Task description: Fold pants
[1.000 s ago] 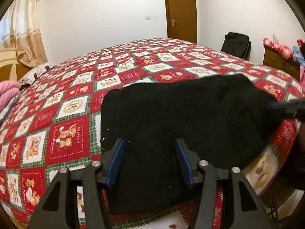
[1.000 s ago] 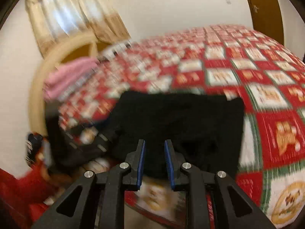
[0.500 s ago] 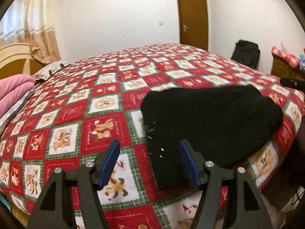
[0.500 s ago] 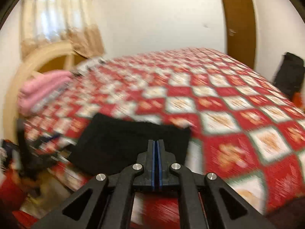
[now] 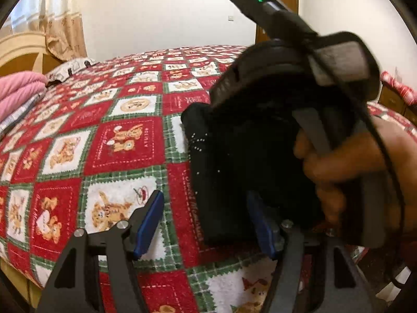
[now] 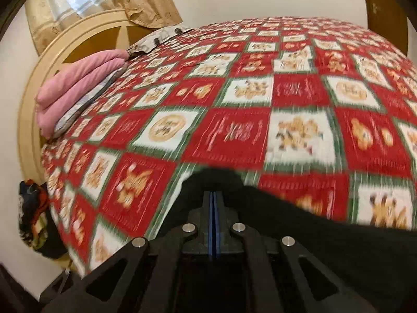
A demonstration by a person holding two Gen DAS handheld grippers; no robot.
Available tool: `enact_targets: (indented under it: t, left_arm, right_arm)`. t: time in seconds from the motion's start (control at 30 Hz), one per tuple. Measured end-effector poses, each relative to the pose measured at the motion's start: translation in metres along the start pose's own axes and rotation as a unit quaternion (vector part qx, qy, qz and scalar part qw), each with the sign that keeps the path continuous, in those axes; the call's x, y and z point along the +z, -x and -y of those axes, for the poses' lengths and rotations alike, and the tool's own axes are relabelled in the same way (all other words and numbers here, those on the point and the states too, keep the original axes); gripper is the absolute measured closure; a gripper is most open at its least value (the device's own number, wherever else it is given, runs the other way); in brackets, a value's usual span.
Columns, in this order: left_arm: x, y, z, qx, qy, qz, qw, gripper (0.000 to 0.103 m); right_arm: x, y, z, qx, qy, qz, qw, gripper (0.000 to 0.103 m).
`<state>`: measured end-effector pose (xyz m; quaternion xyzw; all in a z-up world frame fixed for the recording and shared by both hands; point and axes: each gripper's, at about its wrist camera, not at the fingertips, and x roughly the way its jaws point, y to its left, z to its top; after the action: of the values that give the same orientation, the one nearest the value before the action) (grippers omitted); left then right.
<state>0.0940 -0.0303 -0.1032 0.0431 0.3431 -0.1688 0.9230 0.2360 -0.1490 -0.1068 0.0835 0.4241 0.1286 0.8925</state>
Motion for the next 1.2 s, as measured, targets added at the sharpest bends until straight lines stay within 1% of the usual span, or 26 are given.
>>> enact_targets:
  t: [0.07, 0.1, 0.2, 0.23, 0.33, 0.4, 0.43, 0.47, 0.5, 0.53, 0.6, 0.63, 0.67, 0.7, 0.73, 0.77, 0.8, 0.83, 0.87, 0.9, 0.93, 0.97, 1.03, 1.1, 1.13, 1.2]
  left_arm:
    - [0.000, -0.002, -0.004, -0.008, 0.012, -0.004, 0.9999, 0.032]
    - [0.000, -0.002, -0.004, -0.009, 0.011, -0.005, 0.9999, 0.031]
    - [-0.001, -0.003, -0.004, -0.010, 0.009, -0.003, 0.9999, 0.031]
    - [0.000, -0.003, -0.004, -0.011, 0.011, -0.005, 0.9999, 0.031]
    - [0.002, -0.004, -0.005, -0.014, 0.015, -0.008, 0.9998, 0.031]
    - [0.003, -0.006, -0.006, -0.015, 0.017, -0.010, 0.9997, 0.029]
    - [0.003, -0.006, -0.006, -0.013, 0.017, -0.011, 0.9997, 0.029]
    - [0.003, -0.006, -0.006, -0.011, 0.015, -0.011, 0.9998, 0.029]
    - [0.004, -0.006, -0.005, -0.010, 0.013, -0.012, 0.9998, 0.028]
    - [0.005, -0.006, -0.005, -0.014, 0.010, -0.015, 0.9997, 0.026]
    - [0.007, -0.005, -0.007, -0.014, 0.008, -0.021, 0.9997, 0.026]
    - [0.009, -0.004, -0.009, -0.013, 0.010, -0.022, 0.9996, 0.026]
    - [0.010, -0.002, -0.010, -0.013, 0.012, -0.022, 0.9996, 0.026]
    - [0.013, 0.002, -0.013, -0.012, 0.017, -0.020, 0.9996, 0.026]
    - [0.015, 0.004, -0.015, -0.012, 0.020, -0.017, 0.9996, 0.026]
    - [0.019, 0.009, -0.017, -0.012, 0.024, -0.010, 0.9996, 0.026]
    - [0.023, 0.013, -0.020, -0.011, 0.027, -0.003, 0.9996, 0.026]
    - [0.028, 0.015, -0.022, -0.008, 0.029, 0.003, 0.9995, 0.026]
    - [0.032, 0.016, -0.023, -0.007, 0.031, 0.009, 0.9994, 0.026]
    - [0.037, 0.017, -0.025, -0.007, 0.034, 0.015, 0.9993, 0.025]
    - [0.044, 0.015, -0.027, -0.008, 0.037, 0.021, 0.9990, 0.024]
    - [0.048, 0.013, -0.028, -0.009, 0.040, 0.026, 0.9988, 0.022]
    - [0.058, 0.003, -0.030, -0.016, 0.051, 0.030, 0.9981, 0.016]
    - [0.064, -0.010, -0.031, -0.028, 0.064, 0.021, 0.9974, 0.016]
    - [0.065, -0.020, -0.031, -0.038, 0.073, 0.009, 0.9966, 0.016]
    - [0.063, -0.030, -0.029, -0.049, 0.082, -0.004, 0.9954, 0.016]
  right_arm:
    - [-0.001, 0.004, 0.003, 0.009, -0.015, 0.009, 1.000, 0.102]
    - [-0.004, 0.014, 0.005, 0.026, -0.023, 0.020, 0.999, 0.102]
    - [-0.018, 0.066, 0.008, 0.071, -0.025, 0.083, 0.994, 0.102]
    - [-0.022, 0.079, 0.010, 0.070, -0.019, 0.092, 0.993, 0.102]
    - [-0.048, 0.131, 0.022, 0.037, -0.015, 0.116, 0.992, 0.101]
    - [-0.071, 0.158, 0.042, -0.004, -0.011, 0.118, 0.993, 0.101]
    - [-0.083, 0.165, 0.051, -0.035, -0.010, 0.110, 0.993, 0.101]
    - [-0.099, 0.170, 0.068, -0.079, -0.018, 0.087, 0.993, 0.101]
    - [-0.112, 0.170, 0.083, -0.103, -0.033, 0.067, 0.992, 0.101]
    - [-0.128, 0.173, 0.102, -0.090, -0.064, 0.055, 0.992, 0.101]
    - [-0.144, 0.184, 0.119, -0.036, -0.121, 0.068, 0.990, 0.102]
    - [-0.145, 0.191, 0.121, -0.026, -0.134, 0.073, 0.988, 0.102]
    - [-0.143, 0.198, 0.118, -0.028, -0.135, 0.077, 0.988, 0.101]
    - [-0.140, 0.203, 0.116, -0.032, -0.134, 0.088, 0.986, 0.101]
    - [-0.137, 0.211, 0.115, -0.032, -0.137, 0.110, 0.984, 0.101]
    - [-0.133, 0.221, 0.119, -0.024, -0.149, 0.143, 0.978, 0.100]
    - [-0.131, 0.225, 0.124, -0.017, -0.163, 0.158, 0.974, 0.098]
    - [-0.128, 0.228, 0.132, -0.010, -0.181, 0.171, 0.969, 0.084]
    - [-0.125, 0.229, 0.144, -0.001, -0.208, 0.181, 0.961, 0.051]
    - [-0.124, 0.229, 0.152, 0.000, -0.229, 0.188, 0.955, 0.033]
    - [-0.124, 0.230, 0.160, -0.004, -0.252, 0.198, 0.947, 0.019]
    - [-0.126, 0.232, 0.171, -0.005, -0.273, 0.218, 0.937, 0.019]
    - [-0.124, 0.225, 0.179, 0.001, -0.287, 0.210, 0.935, 0.019]
    - [-0.116, 0.212, 0.173, -0.019, -0.263, 0.192, 0.945, 0.019]
    - [-0.113, 0.208, 0.165, -0.033, -0.244, 0.185, 0.951, 0.019]
    - [-0.109, 0.189, 0.146, -0.075, -0.197, 0.145, 0.967, 0.019]
